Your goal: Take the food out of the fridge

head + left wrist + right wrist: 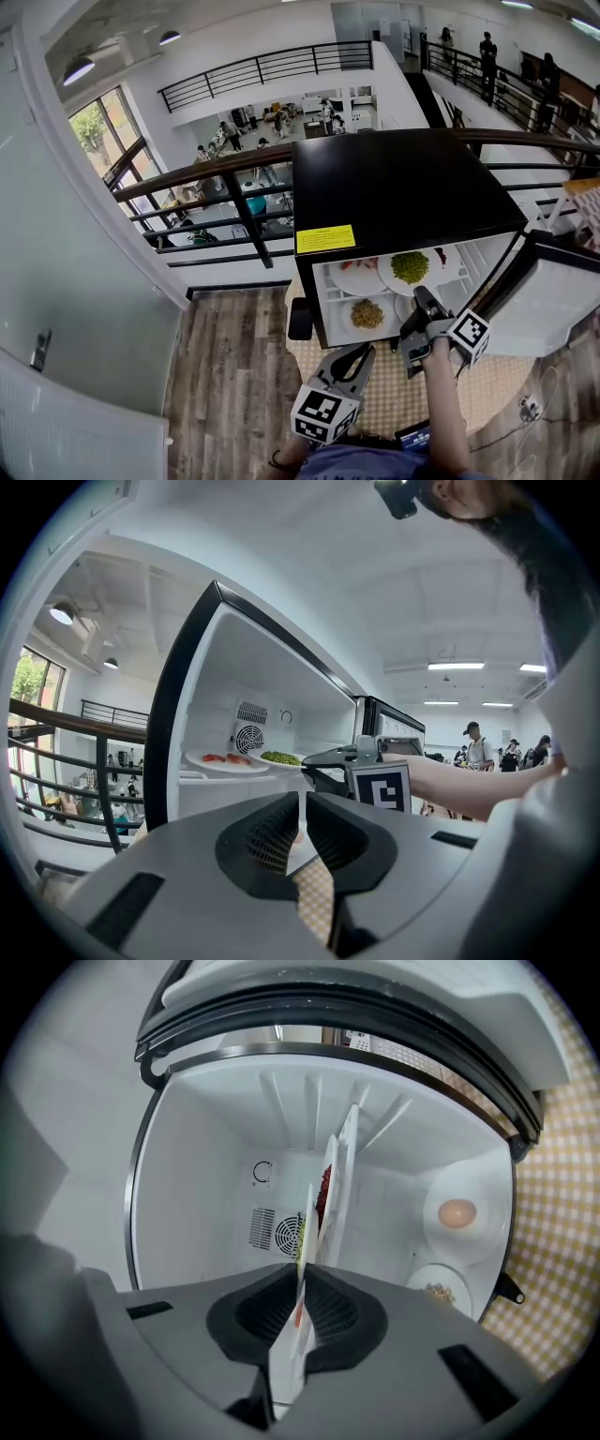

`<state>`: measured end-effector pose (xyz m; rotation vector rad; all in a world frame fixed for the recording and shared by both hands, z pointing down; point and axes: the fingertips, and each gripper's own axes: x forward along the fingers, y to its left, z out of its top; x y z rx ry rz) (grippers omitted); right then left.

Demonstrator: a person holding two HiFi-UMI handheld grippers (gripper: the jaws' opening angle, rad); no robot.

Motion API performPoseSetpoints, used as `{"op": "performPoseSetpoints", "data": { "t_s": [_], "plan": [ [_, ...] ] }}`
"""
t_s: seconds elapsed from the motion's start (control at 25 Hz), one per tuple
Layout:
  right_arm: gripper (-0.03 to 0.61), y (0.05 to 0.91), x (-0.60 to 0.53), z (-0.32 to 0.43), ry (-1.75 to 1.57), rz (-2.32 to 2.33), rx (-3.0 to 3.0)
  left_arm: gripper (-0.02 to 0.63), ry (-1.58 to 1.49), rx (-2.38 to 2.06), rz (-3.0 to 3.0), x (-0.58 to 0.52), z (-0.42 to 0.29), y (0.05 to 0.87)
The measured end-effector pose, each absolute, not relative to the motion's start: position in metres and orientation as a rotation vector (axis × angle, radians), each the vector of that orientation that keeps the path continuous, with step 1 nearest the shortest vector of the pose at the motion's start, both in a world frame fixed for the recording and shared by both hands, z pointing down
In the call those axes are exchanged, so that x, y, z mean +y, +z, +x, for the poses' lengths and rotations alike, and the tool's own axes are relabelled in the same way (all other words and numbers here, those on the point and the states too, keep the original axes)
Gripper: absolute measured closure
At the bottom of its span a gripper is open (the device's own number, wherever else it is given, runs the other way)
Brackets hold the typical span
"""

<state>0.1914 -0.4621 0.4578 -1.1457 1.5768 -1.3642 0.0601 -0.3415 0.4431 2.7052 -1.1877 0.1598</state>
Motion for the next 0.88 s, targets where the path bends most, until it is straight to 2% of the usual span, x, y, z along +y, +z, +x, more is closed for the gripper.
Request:
{"op": "performPoseSetpoints", "data": {
  "t_s": [0.88],
  "plan": [
    [0.552,0.468,-0.377,0.175,-1.422,-1.117,1.593,0.592,0.132,-1.097,2.725,-0.317,0.043,0.442]
  ]
}}
